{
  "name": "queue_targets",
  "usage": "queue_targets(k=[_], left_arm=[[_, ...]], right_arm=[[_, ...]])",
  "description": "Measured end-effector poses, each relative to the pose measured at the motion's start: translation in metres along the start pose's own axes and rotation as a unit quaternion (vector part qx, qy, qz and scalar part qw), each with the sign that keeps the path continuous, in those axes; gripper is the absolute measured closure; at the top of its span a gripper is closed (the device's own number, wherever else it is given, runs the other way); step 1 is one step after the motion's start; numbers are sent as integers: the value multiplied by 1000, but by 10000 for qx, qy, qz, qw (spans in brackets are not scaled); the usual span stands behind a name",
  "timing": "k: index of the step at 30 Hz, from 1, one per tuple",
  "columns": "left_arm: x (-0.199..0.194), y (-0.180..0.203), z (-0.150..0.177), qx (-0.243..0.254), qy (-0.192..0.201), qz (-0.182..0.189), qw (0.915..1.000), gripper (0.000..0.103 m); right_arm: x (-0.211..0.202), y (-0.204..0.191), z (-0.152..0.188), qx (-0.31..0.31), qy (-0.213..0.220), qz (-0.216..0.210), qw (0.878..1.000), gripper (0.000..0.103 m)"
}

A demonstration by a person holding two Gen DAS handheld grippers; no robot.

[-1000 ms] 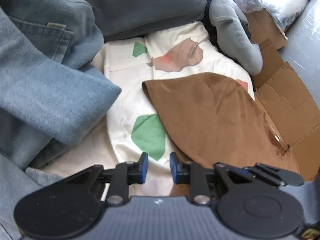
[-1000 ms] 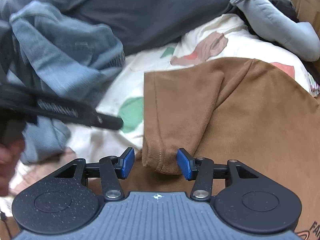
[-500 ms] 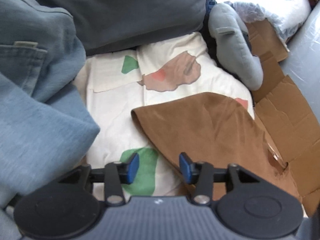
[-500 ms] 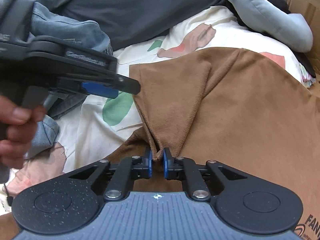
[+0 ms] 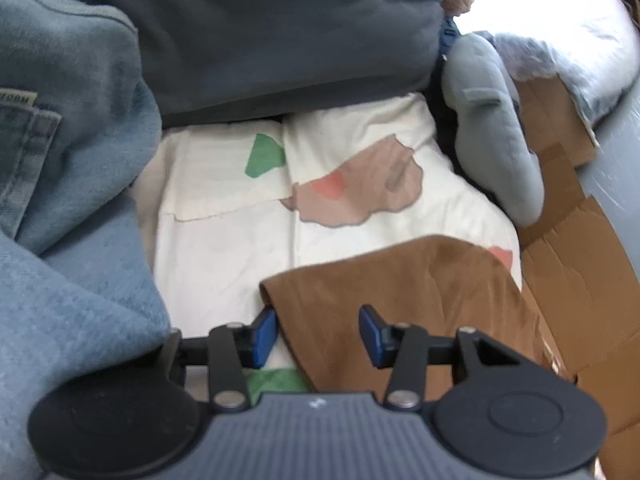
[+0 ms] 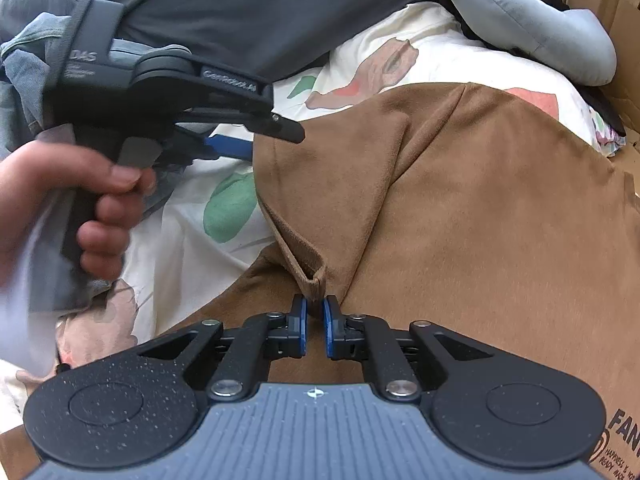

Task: Fold clothes
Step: 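Pinch the folded sleeve edge with the left tool and press it flat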

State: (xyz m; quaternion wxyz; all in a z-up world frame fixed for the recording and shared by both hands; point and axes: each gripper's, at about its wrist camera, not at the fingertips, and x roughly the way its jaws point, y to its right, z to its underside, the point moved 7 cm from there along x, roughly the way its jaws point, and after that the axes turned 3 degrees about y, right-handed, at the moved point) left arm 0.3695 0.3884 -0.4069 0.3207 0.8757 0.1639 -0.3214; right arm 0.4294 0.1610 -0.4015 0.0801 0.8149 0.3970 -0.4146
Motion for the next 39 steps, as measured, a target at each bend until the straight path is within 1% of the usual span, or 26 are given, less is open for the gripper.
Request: queue_targets(k=[3,5,6,7,11,15,18,21,23,24,25,29,30,31,32,37,39], left_arm=[[2,-2,-4,-104,118,-62,9999,64],[3,-3,-6,-95,196,-149,9997,71],[2,-3,-6,-67,241,-203,9995,79],[1,-3,-7,-46,282,-219,9994,82],[-6,5,-9,110,421,-172,9989,90],[-18,25,-15,447,581,51,9973,92],[-27,42,-20,551,643,271,9960,93],[-34,60,-20,612,594,519,9950,93],[-37,71,-19,648,541,670,9942,93],[-38,76,-18,661,516,732,9938,93],[-39,81,-17,660,491,792,9935,93],[-39,97,-12,624,405,1028,9919,93],[-38,101,-10,606,359,1101,9914,93],[-37,106,-8,588,306,1178,9908,93],[-37,110,-6,595,273,1256,9899,93],[-35,135,3,593,29,1715,9834,93],[-35,144,7,623,-59,1893,9799,93]], right_arm=[[-3,1,2,27,-14,-31,10000,95],[-5,0,4,48,-34,-90,9999,95],[-6,0,6,51,-44,-99,9999,95],[-8,0,8,55,-54,-109,9999,95],[-15,-1,10,126,-39,-148,9998,94],[-23,3,5,222,97,-108,9996,93],[-27,6,-2,246,280,-101,9993,93],[-32,14,-15,424,529,-86,9977,92],[-35,21,-25,536,703,-61,9961,87],[-36,24,-30,568,771,-43,9954,77],[-37,27,-34,600,838,-26,9947,73],[-43,38,-50,811,1040,-35,9913,73],[-44,39,-54,864,1083,-65,9903,69],[-45,41,-57,909,1128,-82,9894,62],[-46,42,-60,954,1177,-107,9884,60],[-51,50,-70,1176,1341,-169,9838,59],[-51,57,-73,1248,1385,-95,9824,59]])
